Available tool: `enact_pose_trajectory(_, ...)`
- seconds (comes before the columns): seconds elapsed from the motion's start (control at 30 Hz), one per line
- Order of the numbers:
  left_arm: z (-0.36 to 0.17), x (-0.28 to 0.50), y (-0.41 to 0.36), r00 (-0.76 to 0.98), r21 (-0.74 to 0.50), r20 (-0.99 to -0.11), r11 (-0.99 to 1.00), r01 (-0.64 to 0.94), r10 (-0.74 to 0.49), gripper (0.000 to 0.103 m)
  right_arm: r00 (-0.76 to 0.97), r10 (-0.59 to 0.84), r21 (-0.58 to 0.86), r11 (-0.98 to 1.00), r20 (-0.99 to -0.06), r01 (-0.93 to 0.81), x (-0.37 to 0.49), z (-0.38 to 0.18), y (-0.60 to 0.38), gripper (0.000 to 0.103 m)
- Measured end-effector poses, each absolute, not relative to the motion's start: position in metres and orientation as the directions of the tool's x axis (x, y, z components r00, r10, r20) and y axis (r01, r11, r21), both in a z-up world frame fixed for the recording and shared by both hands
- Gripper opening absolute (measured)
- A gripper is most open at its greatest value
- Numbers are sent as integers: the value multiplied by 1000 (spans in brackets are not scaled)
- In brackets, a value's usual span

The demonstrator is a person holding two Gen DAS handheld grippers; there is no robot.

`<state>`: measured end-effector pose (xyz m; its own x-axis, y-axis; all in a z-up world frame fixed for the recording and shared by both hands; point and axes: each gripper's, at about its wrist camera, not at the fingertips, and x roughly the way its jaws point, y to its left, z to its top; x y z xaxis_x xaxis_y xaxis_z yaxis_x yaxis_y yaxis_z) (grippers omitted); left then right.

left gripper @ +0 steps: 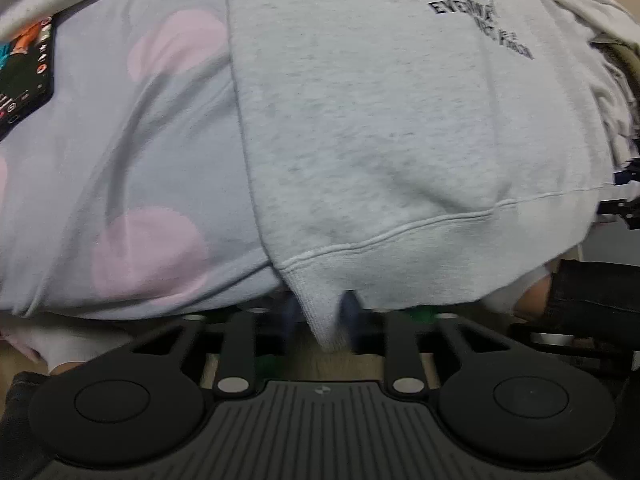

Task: Fold clothes
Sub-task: 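Grasp the hem with both tools and lift it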

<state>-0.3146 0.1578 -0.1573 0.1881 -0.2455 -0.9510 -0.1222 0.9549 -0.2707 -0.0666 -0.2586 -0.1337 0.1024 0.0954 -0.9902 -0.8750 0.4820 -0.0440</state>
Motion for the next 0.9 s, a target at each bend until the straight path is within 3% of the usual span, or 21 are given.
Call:
enact_pose_trajectory(0.07, -154, -316, 157, 195, -265, -950, 960, -92, -244, 6, 109, 92, -53, 474, -990, -879, -67, -132, -259, 54)
enact_pose_trajectory(0.13, -147, -321, 162, 203, -277, -945, 958, -75, -257, 4, 122, 84, -69, 469, -989, -880, -67, -129, -259, 29)
enact_pose_trajectory(0.23, -129, -326, 172, 236, -305, -929, 951, -54, -285, 3, 103, 116, -35, 483, -988, -875, -63, -115, -264, 17)
enact_pose_trajectory(0.5, -93, -342, 186, 247, -381, -899, 924, -28, -363, 2, 21, 198, 61, 398, -980, -915, -84, -76, -256, 10)
enact_pose_trajectory(0.53, -94, -344, 185, 232, -377, -903, 926, -22, -362, 2, 7, 193, 68, 380, -981, -922, -87, -74, -264, 5)
enact_pose_trajectory(0.77, -127, -349, 174, 86, -285, -955, 958, 5, -284, 0, -5, 121, 50, 371, -993, -927, -78, -81, -261, 6)
enact_pose_trajectory(0.9, -137, -345, 171, 101, -263, -960, 965, -2, -262, 0, -10, 69, 35, 366, -998, -930, -78, -95, -252, 6)
